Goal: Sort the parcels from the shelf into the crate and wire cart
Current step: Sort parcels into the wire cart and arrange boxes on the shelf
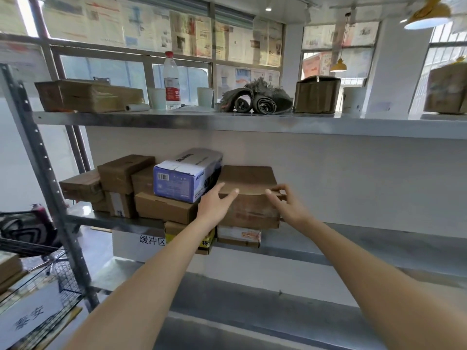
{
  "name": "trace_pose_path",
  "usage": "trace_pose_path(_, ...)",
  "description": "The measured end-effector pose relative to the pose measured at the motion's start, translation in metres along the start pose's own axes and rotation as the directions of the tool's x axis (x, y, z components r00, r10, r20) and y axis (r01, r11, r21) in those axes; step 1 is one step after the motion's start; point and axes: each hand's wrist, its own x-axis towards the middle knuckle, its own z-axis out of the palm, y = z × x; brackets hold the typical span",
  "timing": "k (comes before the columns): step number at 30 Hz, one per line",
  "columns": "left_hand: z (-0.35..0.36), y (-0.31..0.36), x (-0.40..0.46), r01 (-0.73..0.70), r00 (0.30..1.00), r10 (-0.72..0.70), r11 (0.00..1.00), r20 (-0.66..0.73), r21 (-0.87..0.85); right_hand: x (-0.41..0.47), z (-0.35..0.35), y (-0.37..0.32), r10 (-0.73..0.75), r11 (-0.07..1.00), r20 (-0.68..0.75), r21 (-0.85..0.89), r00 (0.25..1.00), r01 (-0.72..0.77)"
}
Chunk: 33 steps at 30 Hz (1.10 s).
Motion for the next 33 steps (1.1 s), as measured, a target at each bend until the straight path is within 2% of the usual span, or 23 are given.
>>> trace_pose_path(5, 0.005, 0.005, -0.018, 0.035, 0.998, -0.042, 0.992, -0.05, -0.12, -0.006, 0.0, 0.001, 0.014, 0.989, 0.0, 0.15, 1.0, -0.014)
trace_pose_path(11, 0.009, 0.01, -0.049, 0.089, 0.995, -0.098, 0.976, -0.034, -0.199, -0.029, -0.022, 0.0, -0.015, 0.978, 0.045, 0.206, 0.999, 0.005)
trace_pose_path(16, 0.011, 0.015, -0.078, 0.032, 0.999, -0.037, 0.966, -0.012, -0.256, -0.059, -0.037, -0.01, -0.038, 0.991, -0.017, 0.129, 0.999, 0.04)
trace_pose_path(19, 0.0, 0.017, -0.104, 0.038, 0.998, -0.056, 0.927, -0.039, -0.374, -0.083, -0.04, -0.019, -0.049, 0.992, -0.022, 0.117, 0.999, 0.051)
trace_pose_path(21, -0.01, 0.018, -0.12, 0.033, 0.996, -0.069, 0.856, -0.05, -0.516, -0.102, -0.038, -0.028, -0.06, 0.989, -0.01, 0.138, 0.998, 0.061)
trace_pose_path(23, -0.024, 0.018, -0.137, 0.026, 0.997, -0.065, 0.813, -0.047, -0.582, -0.118, -0.034, -0.039, -0.067, 0.987, -0.007, 0.146, 0.998, 0.067)
trace_pose_path(28, -0.074, 0.0, -0.174, -0.011, 0.997, -0.036, 0.824, -0.071, -0.566, -0.147, -0.009, -0.074, -0.077, 0.986, 0.05, 0.152, 0.996, 0.069)
trace_pose_path(33, -0.137, -0.009, -0.213, 0.027, 0.987, -0.114, 0.818, -0.115, -0.575, -0.176, 0.042, -0.116, -0.155, 0.981, 0.155, 0.145, 0.976, 0.132)
